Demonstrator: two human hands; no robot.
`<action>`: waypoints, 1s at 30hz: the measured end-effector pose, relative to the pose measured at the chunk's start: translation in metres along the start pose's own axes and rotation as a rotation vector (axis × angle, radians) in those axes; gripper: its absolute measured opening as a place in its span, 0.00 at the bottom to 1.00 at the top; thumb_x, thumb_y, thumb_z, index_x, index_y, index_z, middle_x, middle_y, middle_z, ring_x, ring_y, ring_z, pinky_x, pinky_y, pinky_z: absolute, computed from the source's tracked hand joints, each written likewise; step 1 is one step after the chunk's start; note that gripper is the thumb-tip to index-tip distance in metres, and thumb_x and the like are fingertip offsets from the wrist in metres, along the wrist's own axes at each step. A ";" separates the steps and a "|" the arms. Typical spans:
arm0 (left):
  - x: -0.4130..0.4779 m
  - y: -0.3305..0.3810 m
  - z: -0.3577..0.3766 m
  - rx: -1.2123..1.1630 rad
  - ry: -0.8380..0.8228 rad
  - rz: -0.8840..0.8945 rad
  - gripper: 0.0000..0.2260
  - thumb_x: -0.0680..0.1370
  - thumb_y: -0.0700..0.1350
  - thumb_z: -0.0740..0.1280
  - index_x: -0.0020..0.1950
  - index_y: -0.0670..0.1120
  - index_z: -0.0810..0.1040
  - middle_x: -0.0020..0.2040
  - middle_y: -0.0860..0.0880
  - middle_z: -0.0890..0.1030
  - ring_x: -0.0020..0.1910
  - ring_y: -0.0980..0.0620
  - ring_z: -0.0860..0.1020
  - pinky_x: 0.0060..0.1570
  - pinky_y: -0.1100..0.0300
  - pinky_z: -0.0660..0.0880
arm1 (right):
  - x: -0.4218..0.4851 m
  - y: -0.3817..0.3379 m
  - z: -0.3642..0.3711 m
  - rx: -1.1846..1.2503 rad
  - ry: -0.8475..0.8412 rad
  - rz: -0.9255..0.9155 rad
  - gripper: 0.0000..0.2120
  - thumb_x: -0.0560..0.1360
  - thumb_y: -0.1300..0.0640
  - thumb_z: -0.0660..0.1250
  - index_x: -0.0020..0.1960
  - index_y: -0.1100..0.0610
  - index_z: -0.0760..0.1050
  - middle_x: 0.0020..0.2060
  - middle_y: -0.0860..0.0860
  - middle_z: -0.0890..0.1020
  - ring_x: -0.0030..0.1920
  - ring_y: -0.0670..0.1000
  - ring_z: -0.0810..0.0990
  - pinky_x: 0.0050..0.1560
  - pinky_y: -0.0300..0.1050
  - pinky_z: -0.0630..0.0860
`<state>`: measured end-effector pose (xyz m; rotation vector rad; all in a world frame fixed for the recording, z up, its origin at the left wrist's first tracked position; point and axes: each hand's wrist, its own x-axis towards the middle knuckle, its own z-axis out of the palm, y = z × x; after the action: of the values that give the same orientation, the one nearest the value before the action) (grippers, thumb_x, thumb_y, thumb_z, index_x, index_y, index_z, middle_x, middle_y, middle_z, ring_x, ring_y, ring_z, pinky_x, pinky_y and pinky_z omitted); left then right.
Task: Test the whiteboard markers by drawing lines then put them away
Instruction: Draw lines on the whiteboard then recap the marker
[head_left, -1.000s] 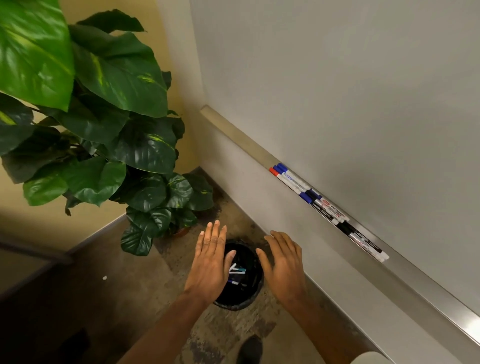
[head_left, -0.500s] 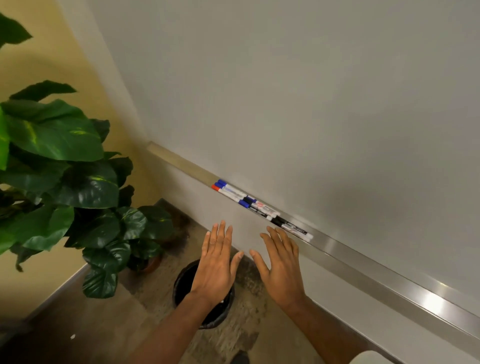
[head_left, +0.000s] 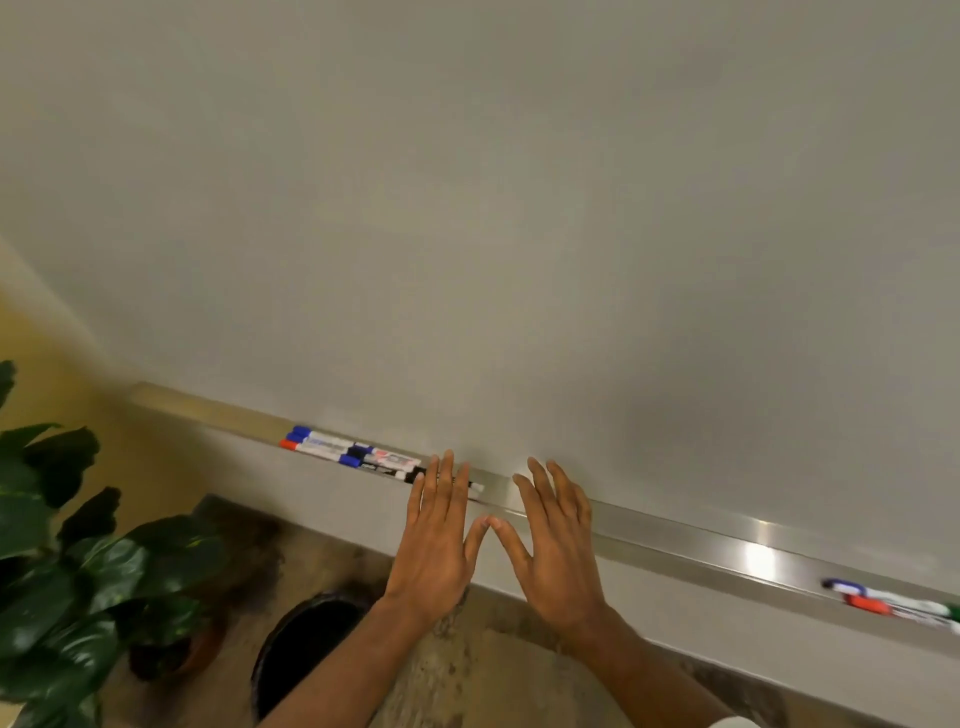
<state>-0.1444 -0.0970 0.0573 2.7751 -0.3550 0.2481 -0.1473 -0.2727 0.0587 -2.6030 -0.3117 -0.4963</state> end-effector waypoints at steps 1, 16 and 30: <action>0.005 0.010 0.004 -0.010 -0.005 0.023 0.32 0.86 0.63 0.44 0.84 0.47 0.42 0.84 0.47 0.39 0.82 0.50 0.38 0.80 0.51 0.38 | -0.003 0.010 -0.006 -0.013 0.011 0.011 0.30 0.82 0.36 0.53 0.76 0.52 0.64 0.79 0.50 0.60 0.80 0.51 0.52 0.77 0.55 0.52; 0.049 0.176 0.095 -0.040 -0.177 0.272 0.32 0.85 0.65 0.42 0.84 0.47 0.48 0.84 0.47 0.44 0.83 0.49 0.40 0.79 0.49 0.43 | -0.091 0.188 -0.095 -0.251 0.070 0.343 0.31 0.81 0.35 0.51 0.76 0.52 0.64 0.79 0.52 0.60 0.79 0.55 0.56 0.75 0.59 0.54; 0.056 0.267 0.154 -0.094 -0.251 0.371 0.31 0.85 0.64 0.42 0.84 0.49 0.46 0.84 0.50 0.41 0.82 0.53 0.36 0.79 0.51 0.41 | -0.146 0.333 -0.137 -0.346 0.037 0.637 0.19 0.80 0.58 0.66 0.70 0.55 0.72 0.69 0.54 0.75 0.72 0.57 0.70 0.70 0.57 0.67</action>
<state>-0.1443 -0.4059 0.0064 2.6322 -0.9215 -0.0332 -0.2199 -0.6459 -0.0211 -2.8050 0.6555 -0.3882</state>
